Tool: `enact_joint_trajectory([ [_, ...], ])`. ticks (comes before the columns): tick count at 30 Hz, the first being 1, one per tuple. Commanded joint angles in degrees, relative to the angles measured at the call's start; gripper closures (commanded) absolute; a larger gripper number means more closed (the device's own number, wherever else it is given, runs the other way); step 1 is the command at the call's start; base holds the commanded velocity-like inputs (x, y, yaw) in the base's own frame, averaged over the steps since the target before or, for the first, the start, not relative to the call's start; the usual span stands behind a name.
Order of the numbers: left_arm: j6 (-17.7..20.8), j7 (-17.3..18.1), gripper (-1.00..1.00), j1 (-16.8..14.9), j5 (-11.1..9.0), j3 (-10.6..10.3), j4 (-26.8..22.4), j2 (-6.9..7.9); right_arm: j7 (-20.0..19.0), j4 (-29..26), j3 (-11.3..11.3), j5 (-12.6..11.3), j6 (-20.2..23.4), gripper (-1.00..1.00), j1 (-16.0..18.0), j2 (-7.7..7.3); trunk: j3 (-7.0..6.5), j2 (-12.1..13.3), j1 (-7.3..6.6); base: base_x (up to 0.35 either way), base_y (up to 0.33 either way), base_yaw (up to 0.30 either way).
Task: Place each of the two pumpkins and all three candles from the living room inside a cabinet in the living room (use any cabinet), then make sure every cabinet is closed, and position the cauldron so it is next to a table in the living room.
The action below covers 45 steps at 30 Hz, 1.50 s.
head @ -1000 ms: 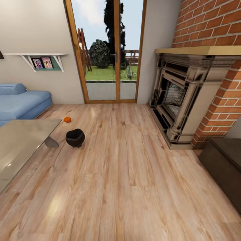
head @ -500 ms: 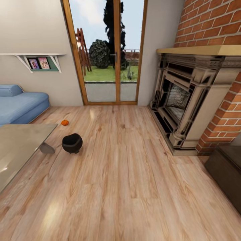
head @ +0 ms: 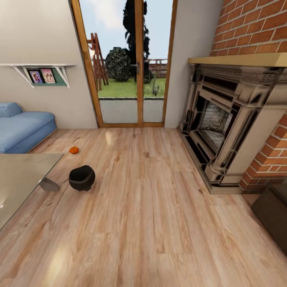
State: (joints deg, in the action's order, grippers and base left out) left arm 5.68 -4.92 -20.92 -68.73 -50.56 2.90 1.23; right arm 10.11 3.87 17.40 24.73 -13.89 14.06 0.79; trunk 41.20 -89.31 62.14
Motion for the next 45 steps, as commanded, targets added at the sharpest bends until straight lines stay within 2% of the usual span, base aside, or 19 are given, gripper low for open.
enact_joint_trajectory([
  [1, 0.0, 0.0, -1.00, 0.0, 0.0, 0.0, 0.0, -0.02, 0.0, 0.0, 0.0, -0.1, 0.0, -1.00, 0.0, -0.02, 0.00, 0.0, 0.00, 0.337, 0.000, 0.000],
  [45, -0.2, -0.1, -1.00, 0.0, 0.0, 0.0, 0.0, -0.09, 0.0, 0.0, 0.0, -0.1, 0.0, -1.00, 0.0, 0.00, 0.00, 0.0, 0.00, 0.337, 0.000, 0.000],
])
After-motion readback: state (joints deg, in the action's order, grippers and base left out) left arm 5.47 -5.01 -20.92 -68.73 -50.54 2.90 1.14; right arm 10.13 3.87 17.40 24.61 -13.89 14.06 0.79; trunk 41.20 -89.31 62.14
